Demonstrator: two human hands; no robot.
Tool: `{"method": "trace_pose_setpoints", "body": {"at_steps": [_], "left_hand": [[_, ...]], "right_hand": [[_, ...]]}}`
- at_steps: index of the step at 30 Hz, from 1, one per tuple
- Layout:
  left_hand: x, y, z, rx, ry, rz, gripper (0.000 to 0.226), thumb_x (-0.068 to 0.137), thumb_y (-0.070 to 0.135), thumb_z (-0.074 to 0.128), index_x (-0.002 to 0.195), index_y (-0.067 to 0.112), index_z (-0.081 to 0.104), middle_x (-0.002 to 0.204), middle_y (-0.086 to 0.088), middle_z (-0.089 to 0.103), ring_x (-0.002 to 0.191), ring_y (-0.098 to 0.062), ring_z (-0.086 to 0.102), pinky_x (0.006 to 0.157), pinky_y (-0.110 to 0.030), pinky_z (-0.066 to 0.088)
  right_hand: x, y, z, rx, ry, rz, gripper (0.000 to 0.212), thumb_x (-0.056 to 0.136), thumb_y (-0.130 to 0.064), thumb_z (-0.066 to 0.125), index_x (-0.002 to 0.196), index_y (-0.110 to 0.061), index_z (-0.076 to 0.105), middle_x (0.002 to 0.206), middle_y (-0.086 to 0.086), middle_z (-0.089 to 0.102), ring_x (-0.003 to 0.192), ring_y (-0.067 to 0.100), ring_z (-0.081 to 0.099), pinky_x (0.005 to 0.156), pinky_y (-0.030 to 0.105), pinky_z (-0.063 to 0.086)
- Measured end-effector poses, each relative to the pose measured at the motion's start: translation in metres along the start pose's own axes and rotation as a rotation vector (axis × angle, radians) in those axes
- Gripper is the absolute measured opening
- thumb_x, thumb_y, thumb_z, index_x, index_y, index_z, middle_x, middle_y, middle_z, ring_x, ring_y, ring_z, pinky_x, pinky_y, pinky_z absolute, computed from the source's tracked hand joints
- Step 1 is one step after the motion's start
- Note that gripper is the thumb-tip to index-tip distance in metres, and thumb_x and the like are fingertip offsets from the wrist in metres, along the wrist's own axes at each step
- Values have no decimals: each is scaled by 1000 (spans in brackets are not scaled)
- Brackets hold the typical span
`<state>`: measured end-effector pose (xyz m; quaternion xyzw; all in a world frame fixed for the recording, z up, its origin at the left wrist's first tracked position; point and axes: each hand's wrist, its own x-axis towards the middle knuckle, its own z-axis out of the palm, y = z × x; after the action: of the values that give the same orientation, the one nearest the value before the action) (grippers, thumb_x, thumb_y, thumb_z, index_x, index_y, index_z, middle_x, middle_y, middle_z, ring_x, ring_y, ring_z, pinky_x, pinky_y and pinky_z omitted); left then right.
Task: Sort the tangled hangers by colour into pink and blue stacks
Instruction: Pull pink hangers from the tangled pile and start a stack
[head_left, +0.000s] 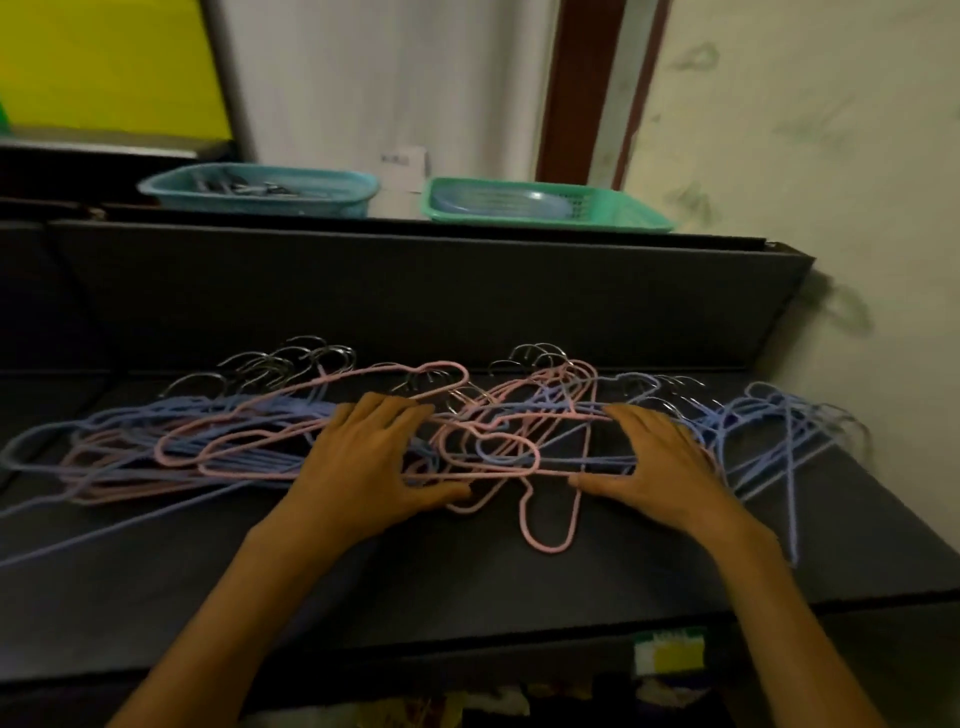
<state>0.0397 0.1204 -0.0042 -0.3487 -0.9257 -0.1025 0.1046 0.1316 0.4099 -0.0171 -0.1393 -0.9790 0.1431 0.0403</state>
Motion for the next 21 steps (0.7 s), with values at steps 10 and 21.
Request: {"method": "trace_pose_setpoints", "body": {"at_steps": [10, 21], "left_hand": [[-50, -49, -14, 84, 137, -396, 91, 72, 84, 22, 136, 22, 42, 141, -3, 39, 132, -25, 29, 107, -48, 26], [-21, -82, -22, 136, -54, -482, 81, 78, 72, 43, 141, 22, 34, 146, -6, 36, 132, -27, 32, 110, -48, 19]], "right_hand": [[16, 11, 5, 68, -48, -116, 115, 50, -80, 57, 145, -25, 24, 146, -4, 19, 133, 19, 26, 108, 41, 31], [6, 6, 0, 75, 77, -93, 95, 59, -60, 76, 138, -23, 38, 138, 3, 30, 127, 21, 31, 104, 40, 34]]}}
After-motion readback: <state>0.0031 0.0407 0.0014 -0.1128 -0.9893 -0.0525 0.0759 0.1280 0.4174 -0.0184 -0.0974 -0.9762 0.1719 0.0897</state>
